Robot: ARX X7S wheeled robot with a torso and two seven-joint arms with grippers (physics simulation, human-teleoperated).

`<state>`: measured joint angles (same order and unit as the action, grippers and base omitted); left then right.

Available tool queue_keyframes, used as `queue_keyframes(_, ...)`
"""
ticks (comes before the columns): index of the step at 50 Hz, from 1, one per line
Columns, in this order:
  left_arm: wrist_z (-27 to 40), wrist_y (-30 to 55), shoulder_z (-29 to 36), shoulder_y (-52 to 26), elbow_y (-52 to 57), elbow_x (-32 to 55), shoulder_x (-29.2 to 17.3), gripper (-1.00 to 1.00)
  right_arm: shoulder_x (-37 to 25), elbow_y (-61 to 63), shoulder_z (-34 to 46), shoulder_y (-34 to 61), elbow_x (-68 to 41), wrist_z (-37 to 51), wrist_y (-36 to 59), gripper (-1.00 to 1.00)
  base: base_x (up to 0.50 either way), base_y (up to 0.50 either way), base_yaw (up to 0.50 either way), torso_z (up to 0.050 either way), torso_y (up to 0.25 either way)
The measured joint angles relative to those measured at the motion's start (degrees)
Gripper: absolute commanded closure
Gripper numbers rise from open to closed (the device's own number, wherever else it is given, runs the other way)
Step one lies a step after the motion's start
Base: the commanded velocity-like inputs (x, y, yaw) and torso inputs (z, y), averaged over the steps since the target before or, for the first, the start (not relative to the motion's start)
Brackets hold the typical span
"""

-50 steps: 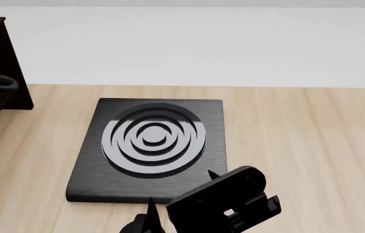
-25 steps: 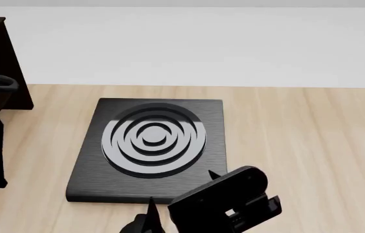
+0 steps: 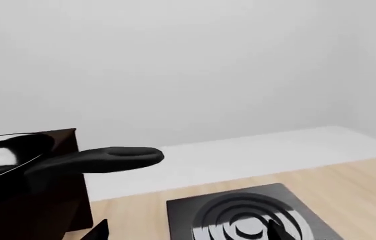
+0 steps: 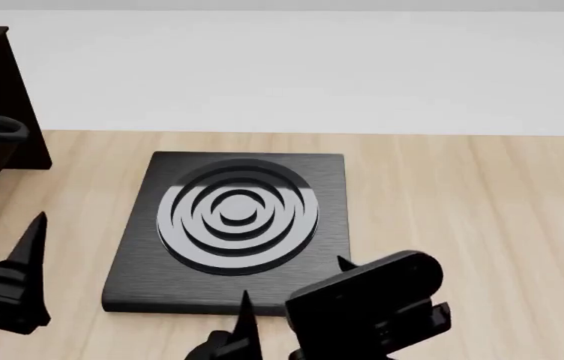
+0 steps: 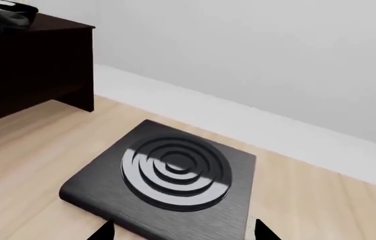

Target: Put the frying pan on the cabinet shelf.

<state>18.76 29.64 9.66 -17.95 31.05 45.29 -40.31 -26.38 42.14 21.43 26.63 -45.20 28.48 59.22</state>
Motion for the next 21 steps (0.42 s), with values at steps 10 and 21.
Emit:
queue_keyframes(10,3.7,4.9,2.4,-3.5,4.3,1.3,1.1,-1.0,0.2,-0.2,-1.8,-0.4,-1.3,1.0,0.0,-1.0,0.0,0.0,0.0,0.0,0.0)
queue_keyframes(21,7.7,10.3,4.0,-8.7,7.3,5.4,3.6,-1.0,0.5,-0.4,-4.1,-0.8,-2.9,1.9,-0.4,-1.0,0.0,0.0,0.0,0.0,0.0)
